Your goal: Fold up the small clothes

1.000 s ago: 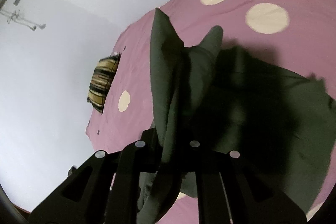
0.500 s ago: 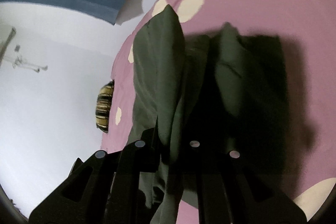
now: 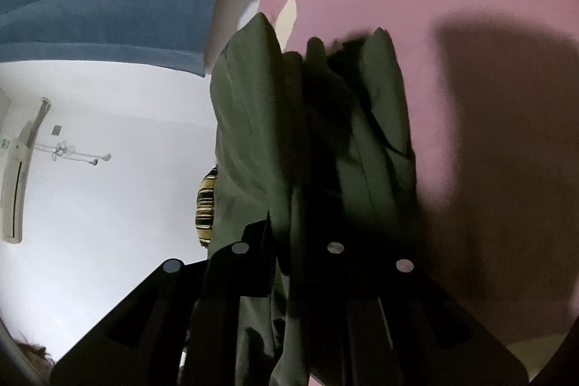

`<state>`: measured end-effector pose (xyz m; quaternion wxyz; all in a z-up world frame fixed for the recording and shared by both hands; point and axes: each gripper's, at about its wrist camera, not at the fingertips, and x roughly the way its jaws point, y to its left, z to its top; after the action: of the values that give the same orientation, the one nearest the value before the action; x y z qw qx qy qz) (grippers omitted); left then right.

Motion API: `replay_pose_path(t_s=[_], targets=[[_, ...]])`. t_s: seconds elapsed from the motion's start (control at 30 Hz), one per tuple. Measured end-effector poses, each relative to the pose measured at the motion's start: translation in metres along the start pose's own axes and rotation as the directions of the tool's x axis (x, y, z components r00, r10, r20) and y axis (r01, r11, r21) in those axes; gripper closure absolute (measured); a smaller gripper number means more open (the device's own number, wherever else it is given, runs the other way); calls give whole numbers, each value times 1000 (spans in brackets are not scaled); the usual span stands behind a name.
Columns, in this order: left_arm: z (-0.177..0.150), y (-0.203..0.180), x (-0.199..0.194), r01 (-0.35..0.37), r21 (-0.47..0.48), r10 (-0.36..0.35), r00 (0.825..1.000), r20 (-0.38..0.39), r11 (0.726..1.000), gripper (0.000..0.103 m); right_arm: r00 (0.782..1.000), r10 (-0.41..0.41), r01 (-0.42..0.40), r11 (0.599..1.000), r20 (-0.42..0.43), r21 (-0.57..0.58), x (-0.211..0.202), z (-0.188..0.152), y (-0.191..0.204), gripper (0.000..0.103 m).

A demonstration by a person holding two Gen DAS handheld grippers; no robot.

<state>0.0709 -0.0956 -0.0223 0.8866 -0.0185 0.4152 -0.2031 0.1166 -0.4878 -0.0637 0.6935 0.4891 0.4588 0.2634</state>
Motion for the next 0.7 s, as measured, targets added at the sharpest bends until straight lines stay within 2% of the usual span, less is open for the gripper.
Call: replay_pose_path(t_s=[0.07,0.1,0.17,0.23,0.33,0.43,0.5,0.53,0.57,0.63,0.7], targets=[[0,1,0,-1,-6,1,1000,4,1000,25,1000,-3,3,1000,12,-3,-4,-4,3,86],[1,3,1,-2,-7,2,1000,3,1000,25,1000,3,-3,1000,16,2,-8,-7,5,79],[0,4,2,-4,-8,4,1000,2,1000,24,1000,5,-5,1000,22,1,-15,-16,10,56],[0,5,2,-1,-14,1,1000,3,1000,23,999,5,-5,1000,34,-15,-22,-28,17,44],[0,4,1,-5,-20,5,1000,5,1000,23,1000,4,-3,999,22,-38,-26,-44,24,40],[-1,3,1,-14,-18,14,1000,10,1000,23,1000,-23,24,998,4,-62,-22,-59,32,40],[-2,1,1,-24,-10,24,1000,15,1000,23,997,-70,71,992,9,-101,-19,-65,40,40],[-2,0,0,-33,-1,33,999,18,999,23,996,-89,90,989,10,-115,-17,-66,44,45],[-2,-1,0,-38,2,38,999,19,999,23,994,-108,109,985,14,-130,-14,-68,49,60],[-2,-2,-1,-55,13,55,998,22,998,23,980,-198,200,961,33,-190,-8,-75,58,79],[-2,-3,-2,-60,20,60,998,21,998,23,970,-238,245,941,59,-232,-7,-77,68,86]])
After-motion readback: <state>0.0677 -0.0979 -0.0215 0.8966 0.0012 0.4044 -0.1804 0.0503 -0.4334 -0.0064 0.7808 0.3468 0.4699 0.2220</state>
